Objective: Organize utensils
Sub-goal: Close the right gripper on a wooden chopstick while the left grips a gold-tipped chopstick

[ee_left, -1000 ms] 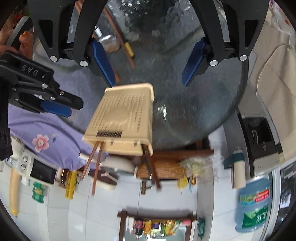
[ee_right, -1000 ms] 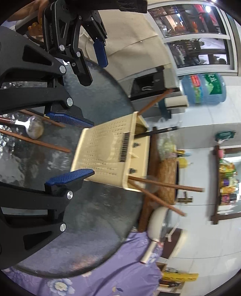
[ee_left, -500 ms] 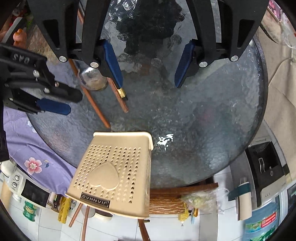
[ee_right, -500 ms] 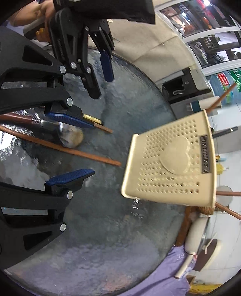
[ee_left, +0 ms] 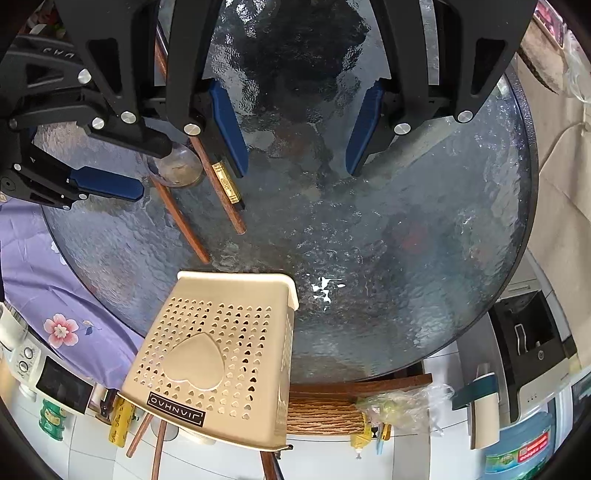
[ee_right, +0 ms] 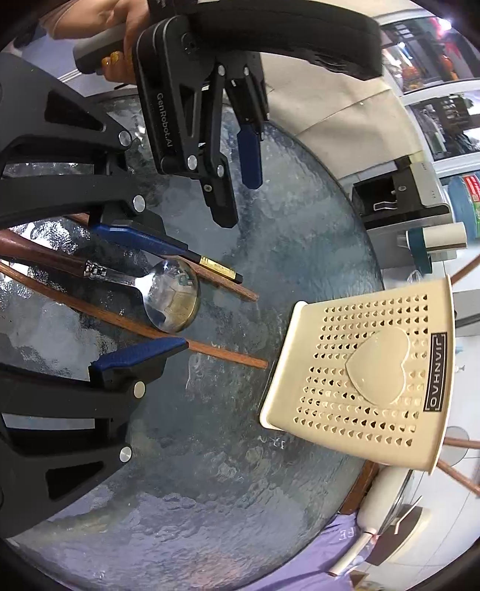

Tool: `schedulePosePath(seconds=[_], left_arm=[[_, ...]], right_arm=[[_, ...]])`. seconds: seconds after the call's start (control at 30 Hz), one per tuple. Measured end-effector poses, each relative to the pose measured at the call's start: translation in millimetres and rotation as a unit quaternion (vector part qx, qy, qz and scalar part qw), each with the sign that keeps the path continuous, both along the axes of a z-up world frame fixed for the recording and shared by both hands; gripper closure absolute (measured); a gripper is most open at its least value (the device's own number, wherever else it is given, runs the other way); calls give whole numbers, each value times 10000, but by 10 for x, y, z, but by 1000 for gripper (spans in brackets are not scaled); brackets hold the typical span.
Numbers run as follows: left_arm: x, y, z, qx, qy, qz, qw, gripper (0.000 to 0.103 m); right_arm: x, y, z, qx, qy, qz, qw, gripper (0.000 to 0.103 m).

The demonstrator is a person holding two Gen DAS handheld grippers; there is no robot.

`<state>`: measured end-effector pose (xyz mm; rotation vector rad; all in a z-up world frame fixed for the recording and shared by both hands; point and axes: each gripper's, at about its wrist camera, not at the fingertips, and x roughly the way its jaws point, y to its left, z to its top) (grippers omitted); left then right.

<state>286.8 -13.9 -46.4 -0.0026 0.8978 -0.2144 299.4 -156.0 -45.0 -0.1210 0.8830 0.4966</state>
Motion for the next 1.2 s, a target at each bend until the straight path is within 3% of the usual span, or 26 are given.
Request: schedulePosePath(seconds=[0.2, 0.43, 0.7, 1.2], left_arm=[[35, -37, -9, -54, 56, -51, 10000, 49], [76, -74, -25, -142, 130, -90, 9998, 51], [191, -121, -28, -252, 180, -98, 9995, 54], [293, -195, -37, -332, 252, -185, 9990, 58]], right_arm=[[15, 30, -6, -98, -20, 38, 9999, 56], [232, -146, 64, 138, 78, -416, 9990, 56], [549, -195, -51, 173, 374, -748, 9963, 58], [795, 13, -125, -441, 286, -930, 9943, 82]])
